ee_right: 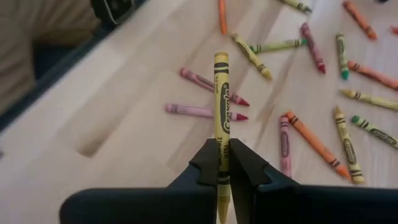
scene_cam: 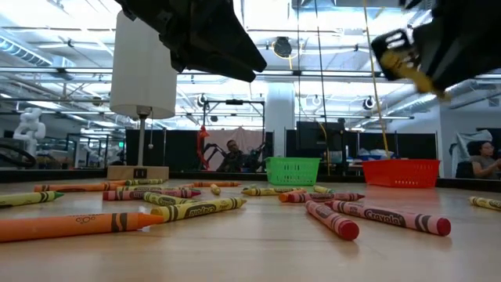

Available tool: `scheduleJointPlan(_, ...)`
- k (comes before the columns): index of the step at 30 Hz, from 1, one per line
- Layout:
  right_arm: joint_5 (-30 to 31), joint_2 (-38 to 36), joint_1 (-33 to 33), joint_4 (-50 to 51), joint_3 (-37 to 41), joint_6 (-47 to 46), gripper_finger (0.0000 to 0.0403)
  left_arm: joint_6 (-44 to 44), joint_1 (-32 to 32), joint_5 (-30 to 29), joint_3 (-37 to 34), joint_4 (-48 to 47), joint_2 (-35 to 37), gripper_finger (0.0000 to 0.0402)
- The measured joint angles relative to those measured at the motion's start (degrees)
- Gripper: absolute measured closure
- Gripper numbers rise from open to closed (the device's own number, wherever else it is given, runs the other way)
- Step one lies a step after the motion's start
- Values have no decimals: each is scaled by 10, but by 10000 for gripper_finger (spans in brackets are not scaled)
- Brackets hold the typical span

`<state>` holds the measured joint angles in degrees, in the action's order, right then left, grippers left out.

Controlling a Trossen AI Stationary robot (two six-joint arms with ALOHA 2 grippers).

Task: Sort crayons
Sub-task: Put the yellow crayon into the blue bin

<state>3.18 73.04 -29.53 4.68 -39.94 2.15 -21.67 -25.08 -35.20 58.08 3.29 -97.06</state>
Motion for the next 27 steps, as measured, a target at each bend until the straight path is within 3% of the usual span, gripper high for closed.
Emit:
scheduleJointPlan(16,29,-116,-29,104,-1,-22,402,0,0,0,0,7,0,212)
scheduleJointPlan(27,2,-118,-59,377,-97,-71,403,0,0,0,0,7,0,212)
